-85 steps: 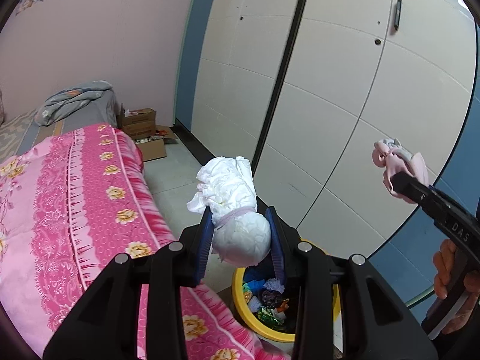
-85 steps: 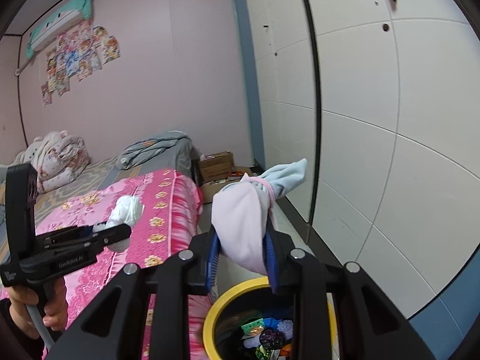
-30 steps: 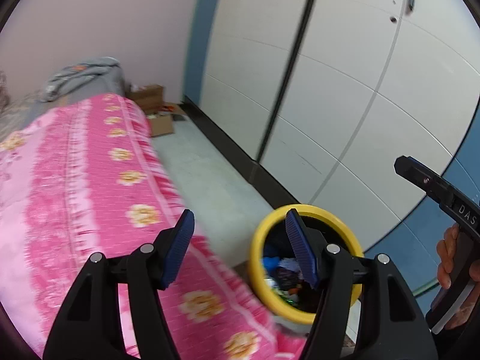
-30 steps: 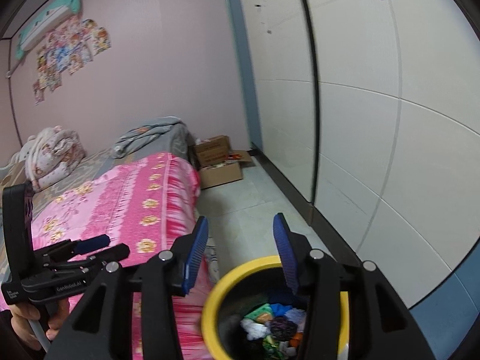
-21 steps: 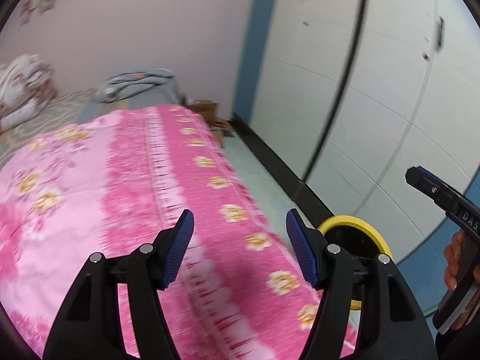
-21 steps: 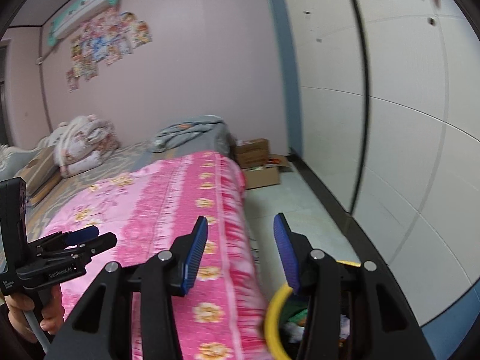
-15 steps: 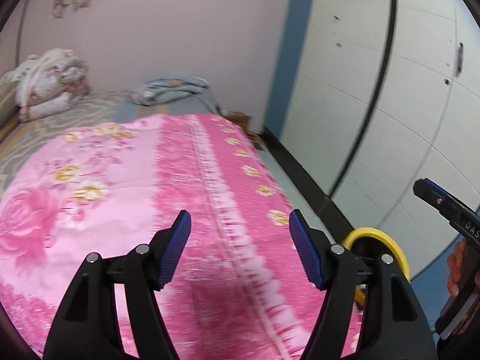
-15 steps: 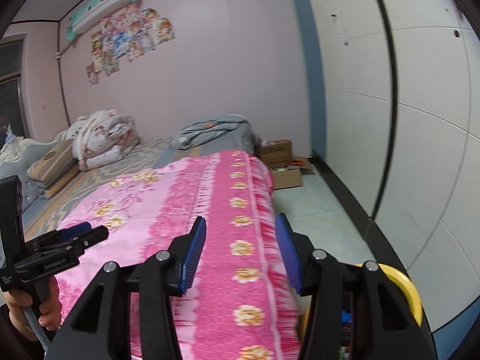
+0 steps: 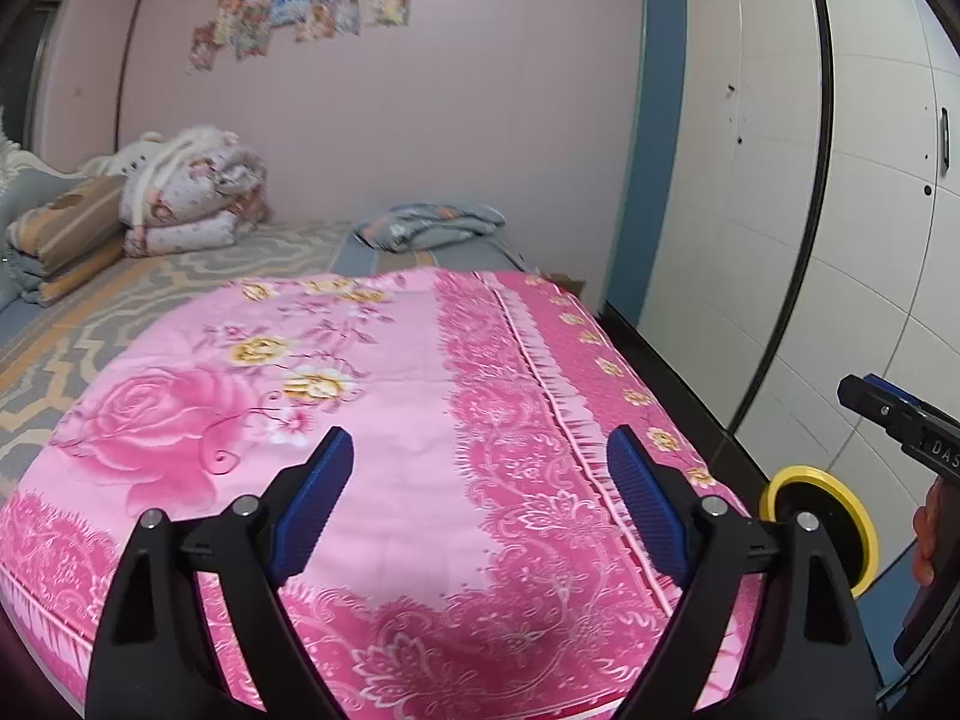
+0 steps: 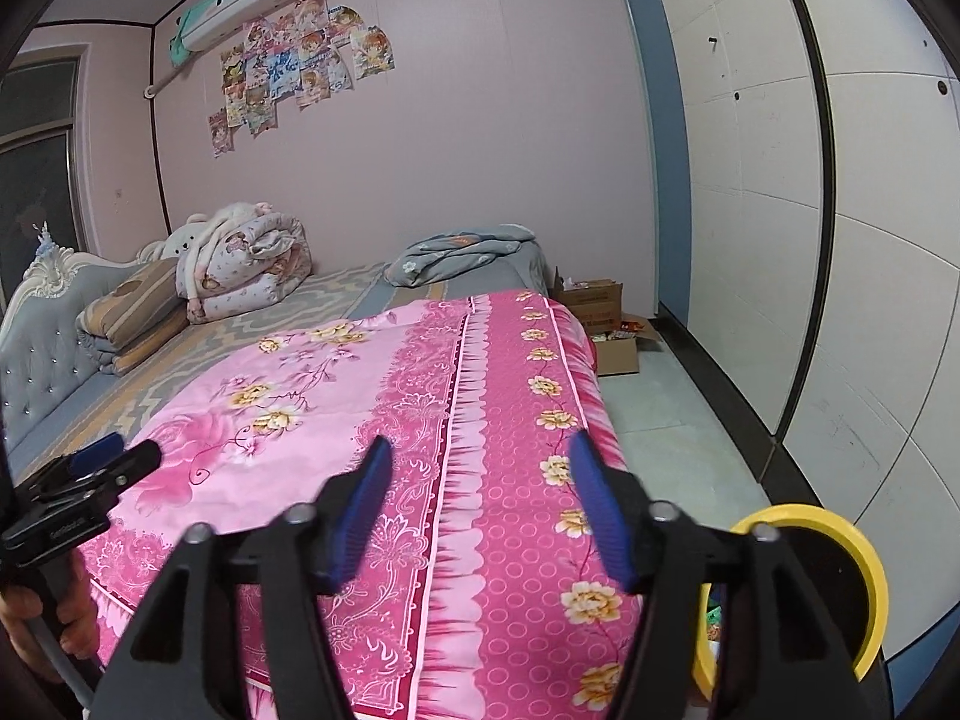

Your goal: Collect trash

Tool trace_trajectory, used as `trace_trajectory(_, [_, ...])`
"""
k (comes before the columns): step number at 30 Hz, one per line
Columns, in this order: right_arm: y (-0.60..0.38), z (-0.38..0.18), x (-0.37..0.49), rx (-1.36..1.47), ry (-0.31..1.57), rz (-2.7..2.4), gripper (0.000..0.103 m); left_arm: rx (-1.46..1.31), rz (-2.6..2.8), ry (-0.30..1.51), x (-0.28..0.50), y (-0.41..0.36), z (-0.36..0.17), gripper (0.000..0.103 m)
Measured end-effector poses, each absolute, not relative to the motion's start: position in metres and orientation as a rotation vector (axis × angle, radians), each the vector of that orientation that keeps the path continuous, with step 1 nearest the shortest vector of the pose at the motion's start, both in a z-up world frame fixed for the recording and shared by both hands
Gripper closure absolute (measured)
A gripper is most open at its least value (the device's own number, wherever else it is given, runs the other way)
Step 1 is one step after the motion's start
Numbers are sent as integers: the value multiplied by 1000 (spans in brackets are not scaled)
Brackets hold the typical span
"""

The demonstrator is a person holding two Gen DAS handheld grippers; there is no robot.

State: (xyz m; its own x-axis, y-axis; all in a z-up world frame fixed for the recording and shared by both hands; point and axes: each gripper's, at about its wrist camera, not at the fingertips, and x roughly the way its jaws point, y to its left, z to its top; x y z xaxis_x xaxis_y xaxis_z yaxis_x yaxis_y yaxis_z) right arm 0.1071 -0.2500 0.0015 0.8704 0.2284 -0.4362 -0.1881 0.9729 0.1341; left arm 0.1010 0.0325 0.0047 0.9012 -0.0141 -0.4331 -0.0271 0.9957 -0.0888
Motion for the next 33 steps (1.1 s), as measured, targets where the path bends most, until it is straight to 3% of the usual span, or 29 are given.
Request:
trace_trajectory(9, [-231, -18, 82, 78, 415, 212, 9, -57, 51, 357, 48, 25, -7, 8])
trace_trajectory(33, [-224, -28, 65, 85, 414, 156, 8, -142, 27, 276, 0, 23, 4, 8])
